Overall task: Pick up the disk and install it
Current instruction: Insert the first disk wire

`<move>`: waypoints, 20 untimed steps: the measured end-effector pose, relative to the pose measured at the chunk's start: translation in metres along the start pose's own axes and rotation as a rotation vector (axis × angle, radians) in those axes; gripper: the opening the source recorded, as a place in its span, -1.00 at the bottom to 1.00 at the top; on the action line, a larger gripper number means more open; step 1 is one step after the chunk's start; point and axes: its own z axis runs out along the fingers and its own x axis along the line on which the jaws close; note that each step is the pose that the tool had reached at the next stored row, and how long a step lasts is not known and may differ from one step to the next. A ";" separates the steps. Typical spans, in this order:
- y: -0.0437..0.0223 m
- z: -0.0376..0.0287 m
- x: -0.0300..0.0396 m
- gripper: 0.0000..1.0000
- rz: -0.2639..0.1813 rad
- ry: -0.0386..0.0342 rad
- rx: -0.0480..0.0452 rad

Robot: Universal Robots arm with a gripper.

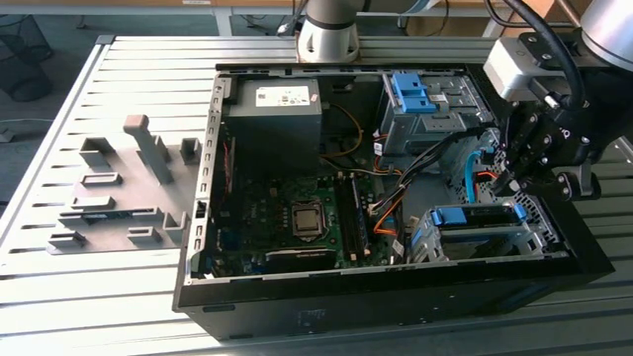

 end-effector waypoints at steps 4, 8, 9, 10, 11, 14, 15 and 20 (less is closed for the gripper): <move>-0.0031 0.0002 -0.0007 -0.79 -0.013 -0.0002 -0.0028; -0.0087 0.0013 -0.0046 -0.79 -0.013 0.0007 -0.0072; -0.0101 0.0017 -0.0057 -0.79 -0.012 0.0010 -0.0084; -0.0113 0.0022 -0.0064 -0.79 -0.013 0.0007 -0.0091; -0.0116 0.0023 -0.0065 -0.79 -0.017 0.0008 -0.0091; -0.0117 0.0027 -0.0065 -0.77 -0.056 0.0010 -0.0093; -0.0118 0.0028 -0.0065 -0.65 -0.070 0.0010 -0.0094; -0.0136 0.0034 -0.0069 -0.65 -0.107 0.0009 -0.0095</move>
